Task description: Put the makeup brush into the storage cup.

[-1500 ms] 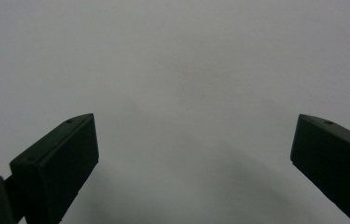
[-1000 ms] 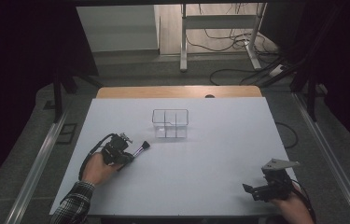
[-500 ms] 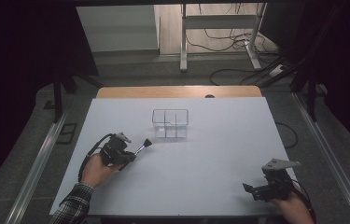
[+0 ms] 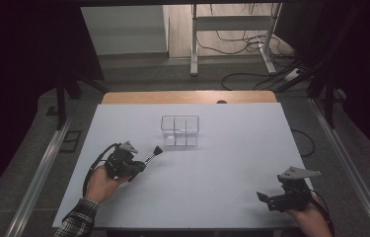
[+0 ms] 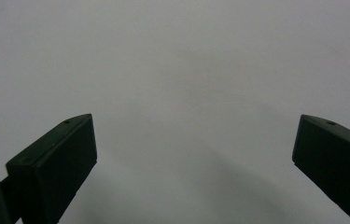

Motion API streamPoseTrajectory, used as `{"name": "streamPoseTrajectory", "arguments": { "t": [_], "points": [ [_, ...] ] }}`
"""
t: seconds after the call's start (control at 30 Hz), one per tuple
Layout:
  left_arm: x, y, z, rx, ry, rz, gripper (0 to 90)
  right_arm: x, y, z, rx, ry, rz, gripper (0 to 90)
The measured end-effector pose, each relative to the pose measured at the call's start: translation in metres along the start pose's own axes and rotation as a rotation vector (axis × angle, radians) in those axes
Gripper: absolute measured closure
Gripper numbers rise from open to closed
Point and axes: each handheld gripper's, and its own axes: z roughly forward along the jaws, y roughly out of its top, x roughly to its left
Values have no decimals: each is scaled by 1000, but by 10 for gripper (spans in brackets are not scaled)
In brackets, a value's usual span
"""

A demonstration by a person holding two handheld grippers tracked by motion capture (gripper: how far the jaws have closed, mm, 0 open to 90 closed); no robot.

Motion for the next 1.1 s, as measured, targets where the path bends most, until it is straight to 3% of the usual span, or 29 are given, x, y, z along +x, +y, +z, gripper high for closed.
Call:
{"name": "streamPoseTrajectory", "arguments": {
  "t": [0.07, 0.27, 0.67, 1.1],
  "points": [
    [-1, -1, -2, -14, -2, 16, 791, 0, 0, -1, -7, 0, 5, 0],
    [-8, -4, -7, -47, -11, 0, 791, -1, 1, -2, -25, 7, 7, 0],
    [-20, -8, -17, -106, -27, 13, 791, 1, 4, -3, -47, 3, 3, 0],
    [-30, -11, -22, -152, -49, 22, 791, 5, 10, -4, -99, 36, 24, 0]
  ]
}}
